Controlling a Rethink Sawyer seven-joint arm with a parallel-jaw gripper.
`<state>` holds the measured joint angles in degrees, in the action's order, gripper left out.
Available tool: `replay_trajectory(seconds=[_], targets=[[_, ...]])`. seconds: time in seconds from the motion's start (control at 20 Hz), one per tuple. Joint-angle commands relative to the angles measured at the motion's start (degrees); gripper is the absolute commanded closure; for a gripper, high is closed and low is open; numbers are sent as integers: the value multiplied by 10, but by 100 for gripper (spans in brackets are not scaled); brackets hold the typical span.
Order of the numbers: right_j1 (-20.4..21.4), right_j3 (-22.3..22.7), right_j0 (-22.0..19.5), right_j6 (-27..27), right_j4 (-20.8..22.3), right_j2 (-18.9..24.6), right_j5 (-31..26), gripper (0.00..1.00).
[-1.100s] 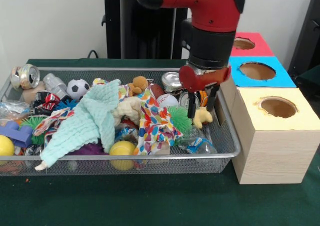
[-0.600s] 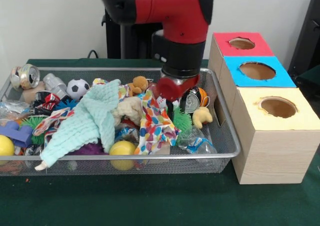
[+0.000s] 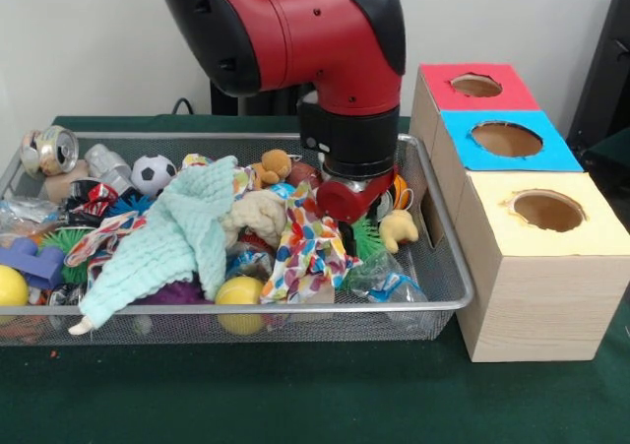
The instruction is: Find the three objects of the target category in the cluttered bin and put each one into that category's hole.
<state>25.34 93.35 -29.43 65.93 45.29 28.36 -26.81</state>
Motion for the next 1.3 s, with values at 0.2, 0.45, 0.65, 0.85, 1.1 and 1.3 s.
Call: replay_trajectory(seconds=[0.2,0.45,0.65,0.85,1.1,1.3], targets=[[25,36,11,-49,11,42,-29,0],[48,68,9,-36,1,42,-34,0],[35,55,31,-16,23,27,-9,0],[17,26,51,-11,32,19,-4,0],[53,34,51,-14,-12,40,-39,0],[70,27,56,-1,-45,42,-68,0]])
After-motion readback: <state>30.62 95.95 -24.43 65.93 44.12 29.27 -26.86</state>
